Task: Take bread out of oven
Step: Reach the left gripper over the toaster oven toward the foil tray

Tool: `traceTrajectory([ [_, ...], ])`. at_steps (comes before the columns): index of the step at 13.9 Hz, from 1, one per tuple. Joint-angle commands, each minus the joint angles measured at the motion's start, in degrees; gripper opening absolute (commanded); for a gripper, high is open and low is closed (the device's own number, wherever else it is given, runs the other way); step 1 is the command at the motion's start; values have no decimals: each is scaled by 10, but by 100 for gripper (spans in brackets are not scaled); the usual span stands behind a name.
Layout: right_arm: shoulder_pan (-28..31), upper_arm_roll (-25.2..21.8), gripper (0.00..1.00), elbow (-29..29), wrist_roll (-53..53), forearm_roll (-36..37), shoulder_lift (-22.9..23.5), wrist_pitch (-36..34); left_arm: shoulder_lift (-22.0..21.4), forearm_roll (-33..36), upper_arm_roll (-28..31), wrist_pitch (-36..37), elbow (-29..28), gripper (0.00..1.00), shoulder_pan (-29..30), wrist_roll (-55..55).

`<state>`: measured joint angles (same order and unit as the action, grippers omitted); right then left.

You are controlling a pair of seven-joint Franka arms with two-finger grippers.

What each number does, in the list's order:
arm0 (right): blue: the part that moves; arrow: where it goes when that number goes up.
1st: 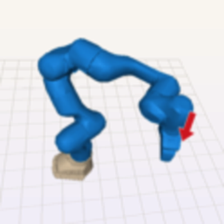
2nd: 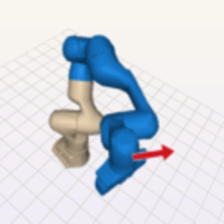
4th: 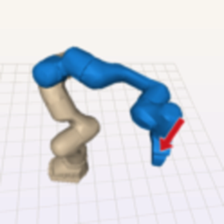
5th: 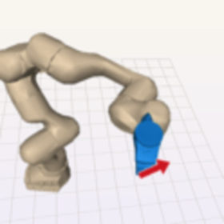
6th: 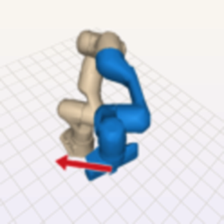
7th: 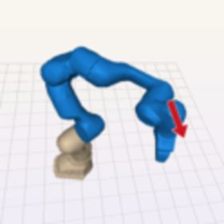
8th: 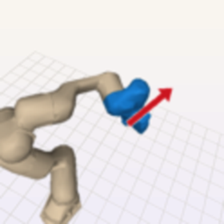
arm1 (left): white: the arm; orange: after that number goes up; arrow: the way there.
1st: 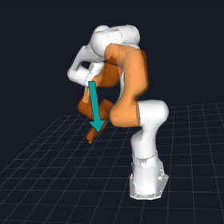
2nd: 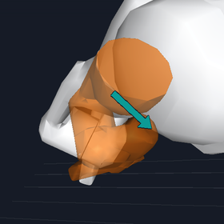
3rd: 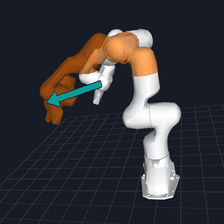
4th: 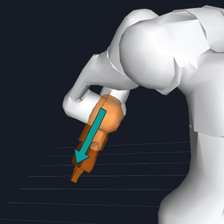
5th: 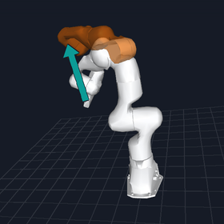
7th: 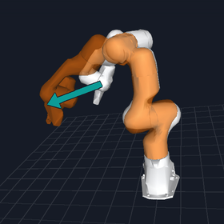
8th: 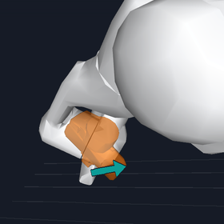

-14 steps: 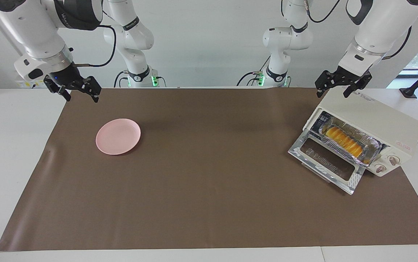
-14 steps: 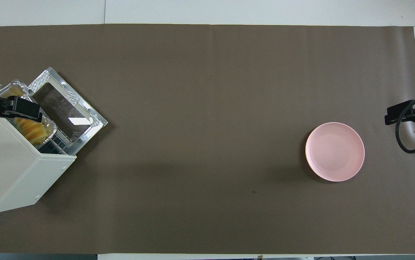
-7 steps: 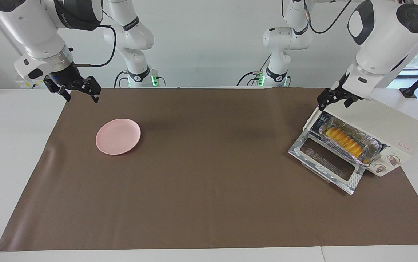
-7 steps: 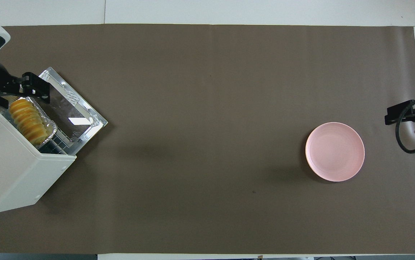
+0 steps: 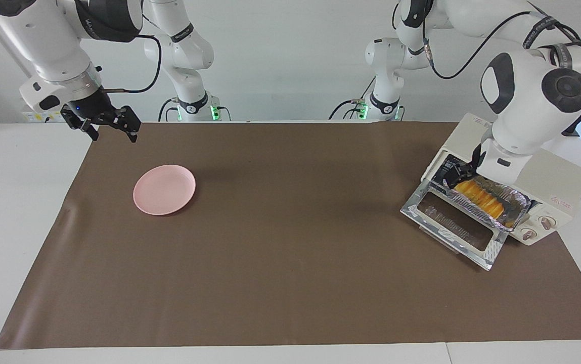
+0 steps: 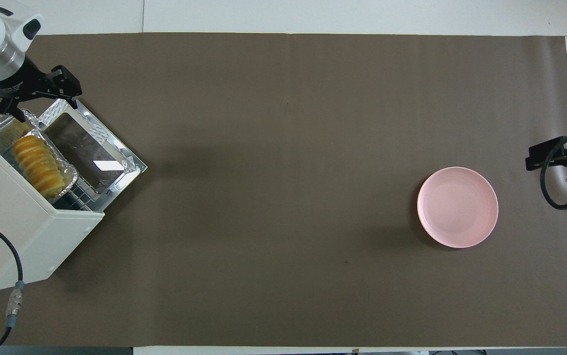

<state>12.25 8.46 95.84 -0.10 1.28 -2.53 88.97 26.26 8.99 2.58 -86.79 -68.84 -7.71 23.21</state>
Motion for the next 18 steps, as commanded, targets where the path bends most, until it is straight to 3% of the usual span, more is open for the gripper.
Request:
traceTrajectory([
  [1, 5, 3, 100, 0, -4, -7, -4, -9, -12, 30, 12, -68, -67, 100, -9, 50],
  [8, 4, 3, 100, 0, -4, -7, -4, -9, -77, 72, 15, -189, -255, 100, -13, 112],
  [18, 5, 3, 100, 0, -4, -7, -4, -9, -68, 109, 16, -216, -290, 100, -8, 195],
])
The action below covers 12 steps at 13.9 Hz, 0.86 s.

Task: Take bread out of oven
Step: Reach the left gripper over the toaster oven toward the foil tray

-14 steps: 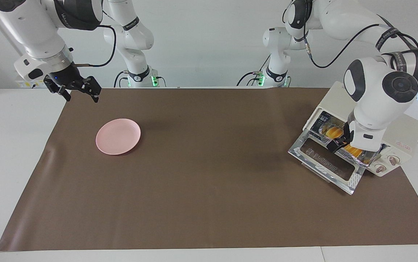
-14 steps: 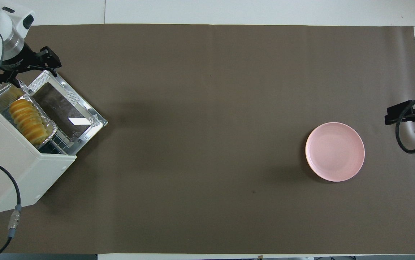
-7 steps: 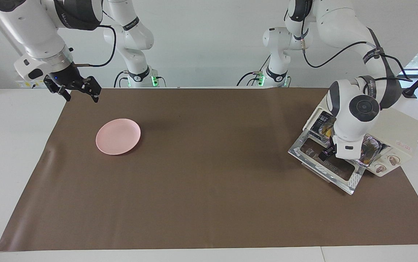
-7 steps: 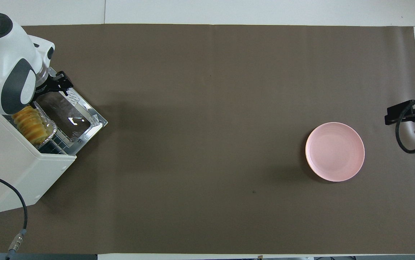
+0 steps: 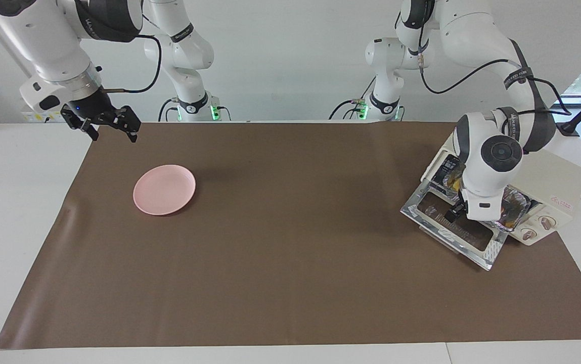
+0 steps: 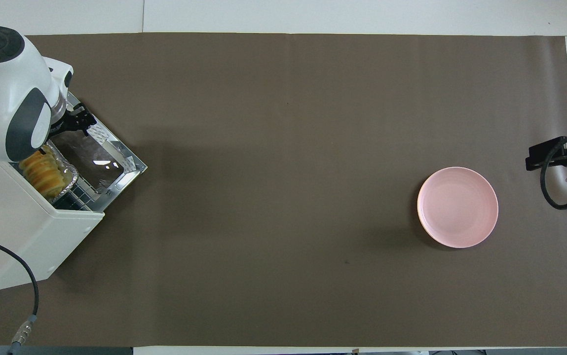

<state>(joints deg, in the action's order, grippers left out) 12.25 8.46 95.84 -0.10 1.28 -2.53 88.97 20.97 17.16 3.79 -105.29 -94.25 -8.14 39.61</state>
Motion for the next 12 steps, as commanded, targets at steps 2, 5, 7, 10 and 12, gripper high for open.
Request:
traceTrajectory([
  [2, 5, 3, 100, 0, -4, -7, -4, -9, -8, 46, 3, -35, -36, 100, -4, 38],
  [5, 5, 3, 100, 0, -3, -7, -4, -11, -7, 47, 3, -46, -36, 100, 7, 39],
  [7, 1, 3, 100, 0, -3, -7, -4, -11, -7, 46, 2, -56, -37, 100, 8, 41],
  [10, -2, 5, 100, 0, -3, -7, -5, -11, -8, 46, 1, -77, -45, 100, 16, 69],
  [12, -2, 5, 100, 0, -3, -7, -5, -11, -10, 43, 1, -84, -56, 100, 16, 74],
])
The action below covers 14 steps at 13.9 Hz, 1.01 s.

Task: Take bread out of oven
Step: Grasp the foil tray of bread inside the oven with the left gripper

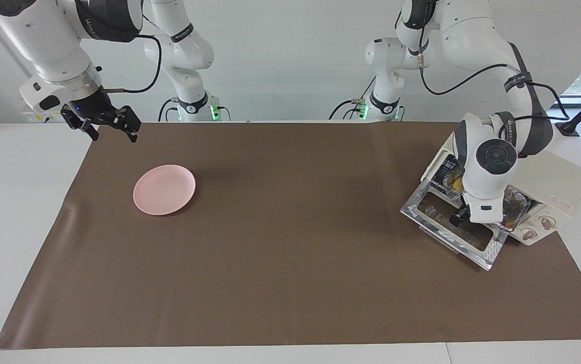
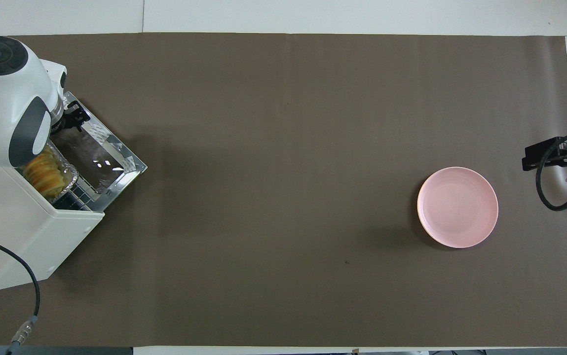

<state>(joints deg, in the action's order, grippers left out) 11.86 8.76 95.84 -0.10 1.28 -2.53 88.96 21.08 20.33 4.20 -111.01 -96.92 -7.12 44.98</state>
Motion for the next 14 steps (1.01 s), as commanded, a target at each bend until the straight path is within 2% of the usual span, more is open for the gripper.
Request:
traceTrajectory([
  [1, 2, 2, 100, 0, -3, -7, -5, -12, -11, 11, -3, -36, -30, 100, 6, 33],
  [3, 3, 1, 100, 0, -3, -7, -5, -11, -10, 10, -4, -39, -32, 100, 5, 60],
  [13, 2, 2, 100, 7, -2, -7, -9, -16, -24, 10, -6, -59, -76, 100, 14, 52],
  [14, 2, 2, 100, 7, -2, -8, -9, -16, -24, 10, -6, -60, -75, 87, 14, 53],
])
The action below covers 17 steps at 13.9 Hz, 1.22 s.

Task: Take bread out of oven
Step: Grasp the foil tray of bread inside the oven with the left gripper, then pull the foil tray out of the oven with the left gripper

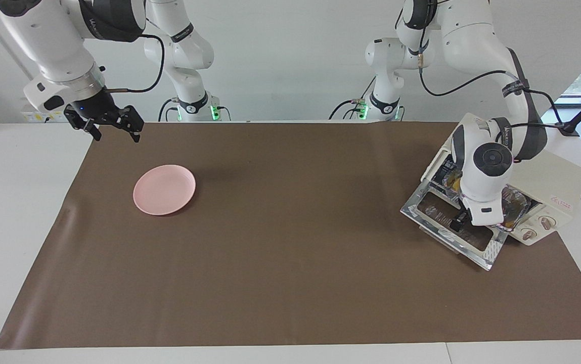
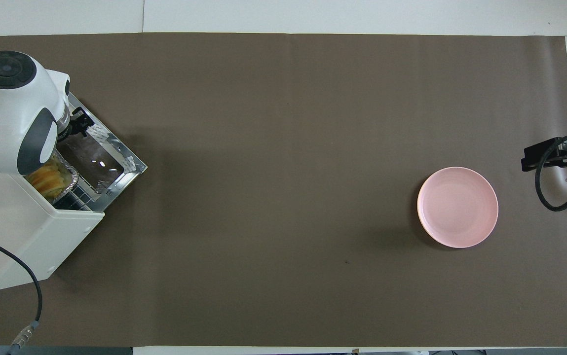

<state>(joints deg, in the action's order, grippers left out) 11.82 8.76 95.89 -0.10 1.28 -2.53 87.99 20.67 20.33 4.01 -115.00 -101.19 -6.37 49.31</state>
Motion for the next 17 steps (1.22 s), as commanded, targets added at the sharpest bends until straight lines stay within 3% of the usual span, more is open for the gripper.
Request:
traceTrajectory([
  [1, 2, 3, 100, 7, -2, -8, -9, -5, -19, 10, -4, -22, -32, 64, 7, 11],
  [3, 1, 5, 100, 6, -2, -8, -9, -5, -19, 10, -4, -20, -31, 12, 7, 12],
  [4, 1, 5, 100, 6, -2, -8, -9, -5, -19, 10, -2, -17, -31, 0, 7, 9],
  [11, 1, 9, 100, 6, 0, -8, -9, -4, -17, 9, -8, 1, -6, 0, -3, -4],
  [15, 1, 9, 100, 6, 0, -8, -9, -4, -7, -80, -17, -4, 61, 0, -24, -8],
  [17, 1, 9, 100, 6, 2, -8, -9, -4, -1, -100, -17, -8, 64, 0, -55, -5],
])
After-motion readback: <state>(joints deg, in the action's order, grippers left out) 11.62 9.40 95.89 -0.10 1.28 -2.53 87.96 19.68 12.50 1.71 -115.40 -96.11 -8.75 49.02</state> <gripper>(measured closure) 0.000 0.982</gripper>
